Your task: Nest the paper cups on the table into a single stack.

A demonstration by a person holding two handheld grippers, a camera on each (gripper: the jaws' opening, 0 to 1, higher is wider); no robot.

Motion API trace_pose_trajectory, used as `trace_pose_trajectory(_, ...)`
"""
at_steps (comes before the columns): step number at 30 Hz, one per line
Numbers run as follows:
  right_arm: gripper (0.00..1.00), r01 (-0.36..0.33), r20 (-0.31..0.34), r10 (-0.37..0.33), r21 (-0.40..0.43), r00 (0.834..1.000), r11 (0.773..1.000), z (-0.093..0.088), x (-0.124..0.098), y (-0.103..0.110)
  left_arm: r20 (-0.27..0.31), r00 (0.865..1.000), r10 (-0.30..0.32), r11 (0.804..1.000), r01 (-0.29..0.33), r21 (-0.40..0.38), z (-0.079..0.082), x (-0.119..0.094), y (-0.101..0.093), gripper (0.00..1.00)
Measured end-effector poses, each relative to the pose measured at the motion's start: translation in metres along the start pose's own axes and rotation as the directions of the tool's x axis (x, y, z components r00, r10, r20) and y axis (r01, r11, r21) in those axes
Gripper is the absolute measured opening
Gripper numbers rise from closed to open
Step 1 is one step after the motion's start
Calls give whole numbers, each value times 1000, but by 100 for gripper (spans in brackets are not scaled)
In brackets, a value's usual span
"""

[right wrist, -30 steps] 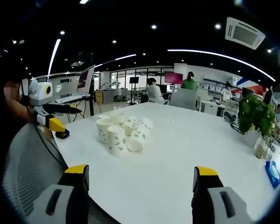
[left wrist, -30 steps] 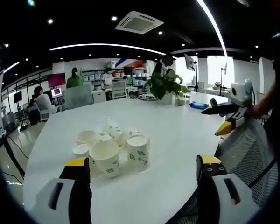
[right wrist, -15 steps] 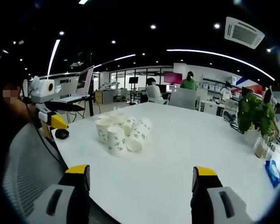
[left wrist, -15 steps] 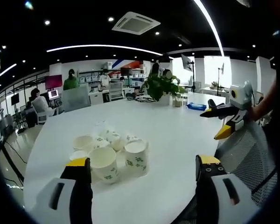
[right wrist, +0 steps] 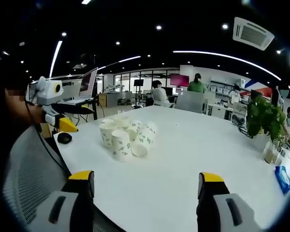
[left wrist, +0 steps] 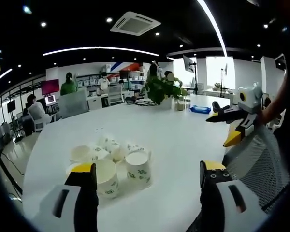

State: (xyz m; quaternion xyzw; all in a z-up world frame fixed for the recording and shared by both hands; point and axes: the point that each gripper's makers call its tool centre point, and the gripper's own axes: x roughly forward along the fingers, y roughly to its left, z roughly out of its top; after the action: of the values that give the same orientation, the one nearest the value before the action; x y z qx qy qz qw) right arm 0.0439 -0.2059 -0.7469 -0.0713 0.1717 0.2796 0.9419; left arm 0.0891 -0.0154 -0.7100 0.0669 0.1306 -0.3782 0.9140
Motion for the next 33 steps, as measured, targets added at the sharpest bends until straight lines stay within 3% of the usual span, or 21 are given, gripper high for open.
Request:
trace_pose_trajectory(20,87,3,-6,-3,3,1000,1000,-1,0,-1,6,999,-50,999,51,-15,5,47,-5,78)
trace_pose_trajectory(33,86,6,-12,-6,4,1000,1000,-2,0,-1,-57,996,-65,998,64,-19,-14,73,-4,72)
